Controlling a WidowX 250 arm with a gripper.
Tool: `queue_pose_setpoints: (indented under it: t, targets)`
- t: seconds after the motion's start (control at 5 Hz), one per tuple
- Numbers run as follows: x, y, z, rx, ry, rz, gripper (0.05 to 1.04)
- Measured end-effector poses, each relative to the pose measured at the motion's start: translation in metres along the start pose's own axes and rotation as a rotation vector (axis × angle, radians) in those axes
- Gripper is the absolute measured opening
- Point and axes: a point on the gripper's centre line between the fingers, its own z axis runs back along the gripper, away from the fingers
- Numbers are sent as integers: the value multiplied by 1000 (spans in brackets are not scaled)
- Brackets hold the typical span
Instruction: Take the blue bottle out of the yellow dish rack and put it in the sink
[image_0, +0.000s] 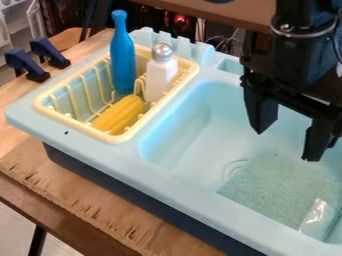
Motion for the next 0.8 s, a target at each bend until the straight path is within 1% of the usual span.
queue_pose_setpoints:
  t: [0.2, 0.4, 0.6, 0.8]
  targets:
    - [-5, 2, -7, 6, 27, 1, 1001]
    - [-17, 19, 7, 14, 14, 19, 1001]
    - [-27, 45, 43, -18, -92, 63, 1001]
    - [-41, 74, 67, -27, -94, 92, 1001]
